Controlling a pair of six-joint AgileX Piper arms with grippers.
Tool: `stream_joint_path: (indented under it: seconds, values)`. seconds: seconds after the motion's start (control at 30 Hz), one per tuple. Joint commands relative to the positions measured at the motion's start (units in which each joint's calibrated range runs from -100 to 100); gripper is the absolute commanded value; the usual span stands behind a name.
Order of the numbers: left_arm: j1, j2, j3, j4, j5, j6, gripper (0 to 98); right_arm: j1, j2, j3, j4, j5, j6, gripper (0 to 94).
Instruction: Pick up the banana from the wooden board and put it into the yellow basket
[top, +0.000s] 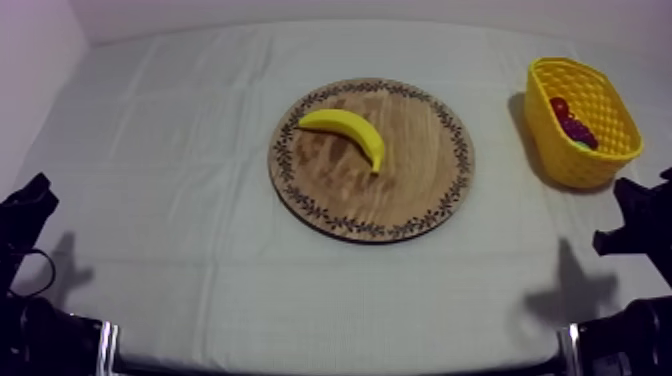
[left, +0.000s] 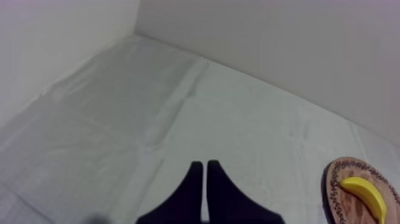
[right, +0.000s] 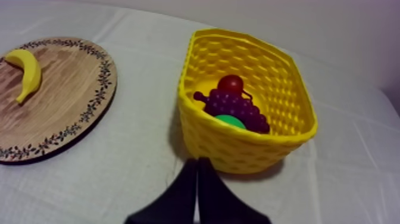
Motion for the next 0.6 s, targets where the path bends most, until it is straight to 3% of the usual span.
stream_joint_path:
  seconds: [0.0, 0.43, 0.57]
  values:
    - [0.01, 0.0, -0.01, -0.01, -0.01, 0.01, 0.1, -0.02, 0.0, 0.05, -0.01, -0.03, -0.04, 0.4]
    - [0.01, 0.0, -0.01, -0.01, -0.01, 0.01, 0.1, -0.35, 0.0, 0.05, -0.01, -0.03, 0.01, 0.4]
    - [0.01, 0.0, -0.01, -0.01, -0.01, 0.01, 0.1, -3.49, 0.06, 0.05, -0.01, -0.03, 0.39, 0.4]
